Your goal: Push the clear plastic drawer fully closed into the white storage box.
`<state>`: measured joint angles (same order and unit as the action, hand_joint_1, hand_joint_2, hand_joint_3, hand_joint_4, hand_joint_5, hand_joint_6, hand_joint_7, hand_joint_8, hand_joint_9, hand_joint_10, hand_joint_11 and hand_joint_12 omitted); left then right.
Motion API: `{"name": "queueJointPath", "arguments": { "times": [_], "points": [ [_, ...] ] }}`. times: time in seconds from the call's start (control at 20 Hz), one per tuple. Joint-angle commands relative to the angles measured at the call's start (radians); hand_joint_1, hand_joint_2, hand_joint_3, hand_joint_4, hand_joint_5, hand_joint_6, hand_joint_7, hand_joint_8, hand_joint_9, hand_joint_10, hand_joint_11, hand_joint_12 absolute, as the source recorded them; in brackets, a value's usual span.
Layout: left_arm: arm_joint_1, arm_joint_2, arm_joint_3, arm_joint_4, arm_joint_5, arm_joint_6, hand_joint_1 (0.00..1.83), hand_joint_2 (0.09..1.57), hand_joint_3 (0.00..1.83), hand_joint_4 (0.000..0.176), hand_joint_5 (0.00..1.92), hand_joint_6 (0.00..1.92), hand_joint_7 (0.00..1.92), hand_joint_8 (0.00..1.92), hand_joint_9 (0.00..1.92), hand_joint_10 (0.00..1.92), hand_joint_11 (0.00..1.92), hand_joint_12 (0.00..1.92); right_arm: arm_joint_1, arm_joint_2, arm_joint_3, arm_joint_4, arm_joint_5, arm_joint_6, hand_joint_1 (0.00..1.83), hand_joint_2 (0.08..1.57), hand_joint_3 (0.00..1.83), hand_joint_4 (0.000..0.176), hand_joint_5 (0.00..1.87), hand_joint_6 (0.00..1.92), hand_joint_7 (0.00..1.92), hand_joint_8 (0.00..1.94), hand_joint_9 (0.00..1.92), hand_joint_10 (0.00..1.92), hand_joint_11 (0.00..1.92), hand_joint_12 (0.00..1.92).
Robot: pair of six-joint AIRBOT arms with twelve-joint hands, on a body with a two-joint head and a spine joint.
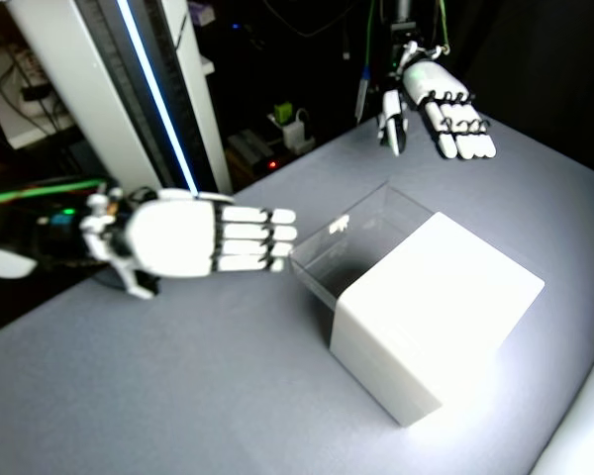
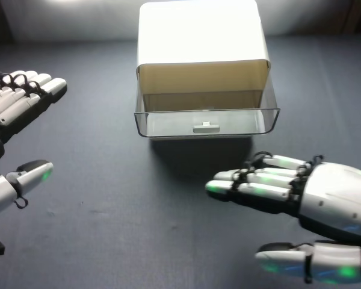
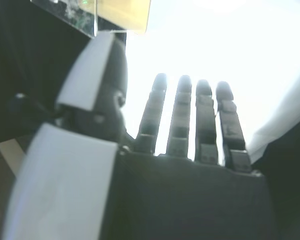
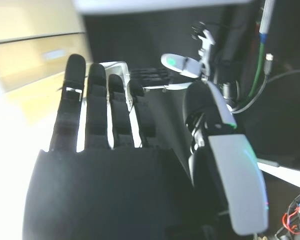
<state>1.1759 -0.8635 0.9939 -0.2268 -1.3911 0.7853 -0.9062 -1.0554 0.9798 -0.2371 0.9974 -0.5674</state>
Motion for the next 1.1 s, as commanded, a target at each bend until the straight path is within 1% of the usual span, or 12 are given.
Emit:
{"name": "queueJointPath", "arguments": {
  "times": [0.0,0.15,0.25,0.4,0.45,0.6,0.65,0.7,0.75,0.8,1.0,1.05],
  "points": [
    [-0.005,0.009,-0.002,-0.005,-0.134,0.0,0.57,1.44,0.01,0.027,0.0,0.0,0.0,0.0,0.0,0.0,0.0,0.0,0.021,-0.007,0.006,0.006,0.112,0.013,0.4,1.37,0.0,0.0,0.16,0.0,0.16,0.01,0.27,0.05,0.0,1.07],
    [-0.002,0.009,-0.002,-0.012,-0.141,0.003,0.62,1.43,0.0,0.015,0.0,0.0,0.0,0.0,0.0,0.0,0.0,0.0,0.067,-0.037,0.031,-0.022,0.099,0.02,0.42,1.36,0.0,0.0,0.12,0.0,0.1,0.0,0.23,0.02,0.0,0.96],
    [-0.002,0.009,-0.002,-0.012,-0.144,0.003,0.62,1.44,0.01,0.015,0.0,0.0,0.0,0.0,0.0,0.0,0.0,0.0,0.089,-0.05,0.042,-0.032,0.099,0.02,0.36,1.37,0.0,0.0,0.05,0.0,0.08,0.0,0.2,0.01,0.0,0.77],
    [-0.002,0.008,-0.001,-0.014,-0.143,0.004,0.56,1.44,0.01,0.033,0.0,0.0,0.0,0.0,0.0,0.0,0.0,0.0,0.126,-0.072,0.06,-0.047,0.093,0.02,0.36,1.38,0.0,0.0,0.04,0.0,0.04,0.01,0.14,0.0,0.0,0.85],
    [-0.002,0.008,0.0,-0.015,-0.144,0.004,0.39,1.42,0.0,0.042,0.0,0.0,0.0,0.0,0.0,0.0,0.0,0.0,0.136,-0.078,0.066,-0.048,0.093,0.02,0.38,1.38,0.0,0.0,0.07,0.01,0.07,0.01,0.14,0.0,0.0,0.8],
    [-0.001,0.008,0.0,-0.017,-0.145,0.004,0.4,1.44,0.01,0.049,0.0,0.0,0.0,0.0,0.0,0.0,0.0,0.0,0.156,-0.095,0.082,-0.049,0.09,0.02,0.31,1.4,0.0,0.0,0.07,0.0,0.1,0.01,0.18,0.02,0.0,0.84],
    [-0.001,0.008,0.0,-0.018,-0.147,0.004,0.14,1.39,0.0,0.049,0.0,0.0,0.0,0.0,0.0,0.0,0.0,0.0,0.161,-0.098,0.087,-0.049,0.085,0.02,0.24,1.41,0.01,0.0,0.01,0.0,0.07,0.0,0.12,0.01,0.0,0.64],
    [-0.001,0.008,0.0,-0.018,-0.148,0.004,0.03,1.38,0.0,0.056,0.0,0.0,0.0,0.0,0.0,0.0,0.0,0.0,0.162,-0.099,0.09,-0.049,0.08,0.02,0.28,1.41,0.0,0.0,0.0,0.0,0.04,0.0,0.09,0.01,0.0,0.5],
    [0.0,0.008,0.0,-0.018,-0.148,0.004,0.0,1.35,0.0,0.056,0.0,0.0,0.0,0.0,0.0,0.0,0.0,0.0,0.163,-0.099,0.092,-0.049,0.076,0.02,0.3,1.41,0.0,0.0,0.0,0.0,0.01,0.0,0.02,0.0,0.0,0.23],
    [0.0,0.008,0.0,-0.018,-0.148,0.004,0.0,1.27,0.0,0.058,0.0,0.0,0.0,0.0,0.0,0.0,0.0,0.0,0.163,-0.099,0.093,-0.049,0.075,0.02,0.33,1.4,0.0,0.0,0.02,0.01,0.0,0.0,0.0,0.0,0.0,0.1],
    [0.003,0.008,-0.001,-0.021,-0.151,0.004,0.03,1.22,0.0,0.063,0.0,0.0,0.0,0.0,0.0,0.0,0.0,0.0,0.169,-0.099,0.1,-0.047,0.071,0.015,0.18,1.42,0.01,0.0,0.0,0.0,0.0,0.0,0.0,0.0,0.0,0.0],
    [0.004,0.008,0.0,-0.021,-0.152,0.004,0.15,1.34,0.02,0.053,0.0,0.0,0.0,0.0,0.0,0.0,0.0,0.0,0.174,-0.099,0.102,-0.044,0.069,0.01,0.22,1.4,0.0,0.0,0.0,0.0,0.0,0.0,0.0,0.0,0.0,0.0]
  ]
}}
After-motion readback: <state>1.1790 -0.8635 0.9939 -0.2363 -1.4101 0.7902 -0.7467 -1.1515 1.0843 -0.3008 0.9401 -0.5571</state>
